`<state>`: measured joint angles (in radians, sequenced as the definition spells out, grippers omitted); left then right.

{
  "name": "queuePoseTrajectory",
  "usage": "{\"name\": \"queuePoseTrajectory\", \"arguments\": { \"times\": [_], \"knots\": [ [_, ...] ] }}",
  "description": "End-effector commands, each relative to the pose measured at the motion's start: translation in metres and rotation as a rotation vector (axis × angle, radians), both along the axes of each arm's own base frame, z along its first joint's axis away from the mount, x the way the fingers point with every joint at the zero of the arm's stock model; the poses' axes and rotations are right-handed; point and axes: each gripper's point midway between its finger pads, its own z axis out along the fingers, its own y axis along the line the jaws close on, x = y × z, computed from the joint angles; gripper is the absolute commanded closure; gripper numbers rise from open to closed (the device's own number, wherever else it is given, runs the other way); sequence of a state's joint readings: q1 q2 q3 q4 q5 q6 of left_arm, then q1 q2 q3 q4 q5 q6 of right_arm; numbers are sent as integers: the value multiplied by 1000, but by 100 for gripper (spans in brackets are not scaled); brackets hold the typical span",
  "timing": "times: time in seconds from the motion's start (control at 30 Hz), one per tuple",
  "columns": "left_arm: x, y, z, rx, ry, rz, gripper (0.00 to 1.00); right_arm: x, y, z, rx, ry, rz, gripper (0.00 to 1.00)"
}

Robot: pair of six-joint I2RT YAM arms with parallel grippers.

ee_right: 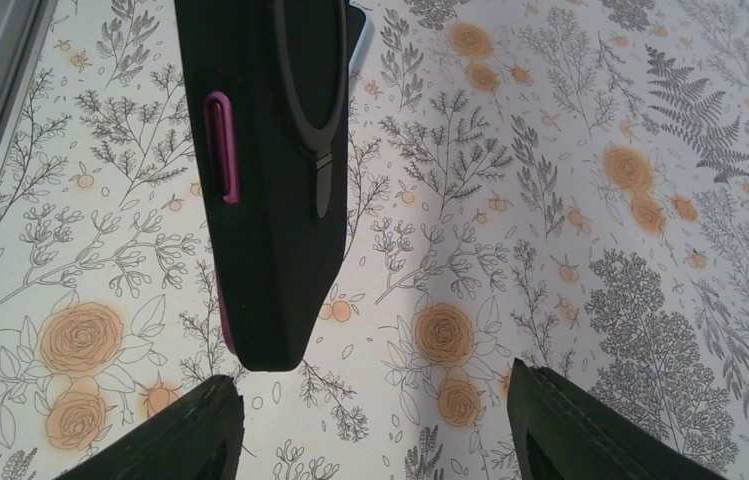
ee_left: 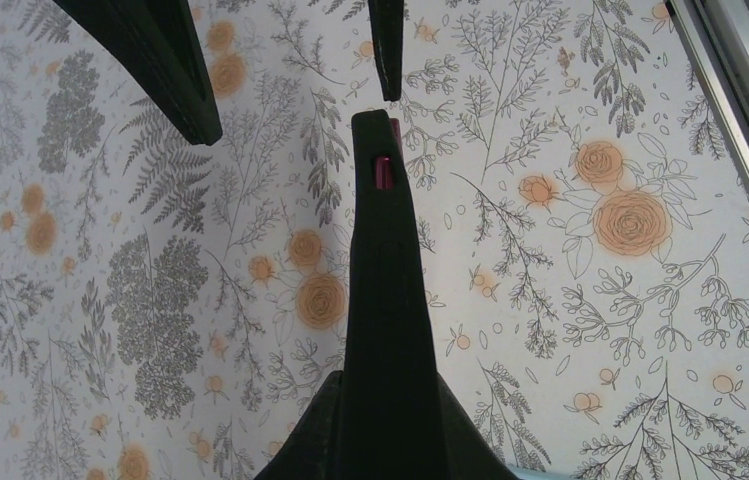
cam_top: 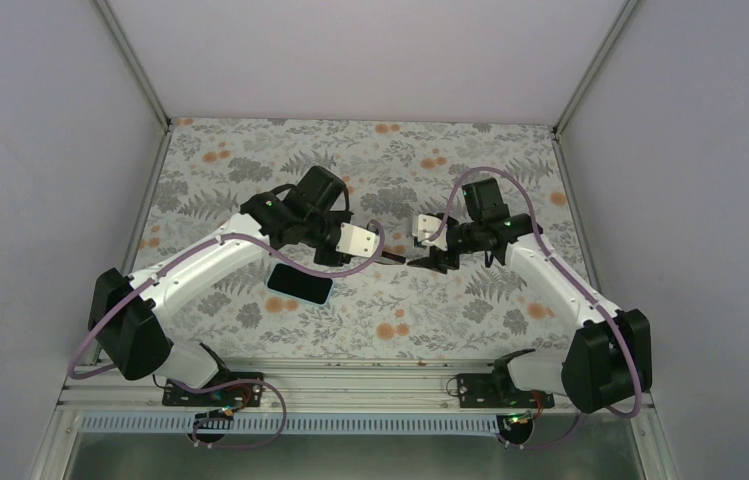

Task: Take the phone out of the phone case
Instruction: Remove the phone case from the phone.

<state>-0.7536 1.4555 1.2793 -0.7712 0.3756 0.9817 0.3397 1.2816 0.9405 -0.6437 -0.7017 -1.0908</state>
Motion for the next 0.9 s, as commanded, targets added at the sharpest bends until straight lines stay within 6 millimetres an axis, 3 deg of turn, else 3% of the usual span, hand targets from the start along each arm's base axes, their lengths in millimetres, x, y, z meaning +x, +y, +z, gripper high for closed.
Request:
{"name": "queuePoseTrajectory", "arguments": {
  "times": [0.0,0.27,0.87],
  "knots": [
    [9,-14,33,-98,-60,-12,98,-7,6,5,46,10,26,31],
    [10,-16,33,-100,-55,-15,97,-7,9,3,59,17,25,32],
    [6,-12,28,-77,-59,-34,98,14,4,2,16,-66,-21,38]
  ]
}}
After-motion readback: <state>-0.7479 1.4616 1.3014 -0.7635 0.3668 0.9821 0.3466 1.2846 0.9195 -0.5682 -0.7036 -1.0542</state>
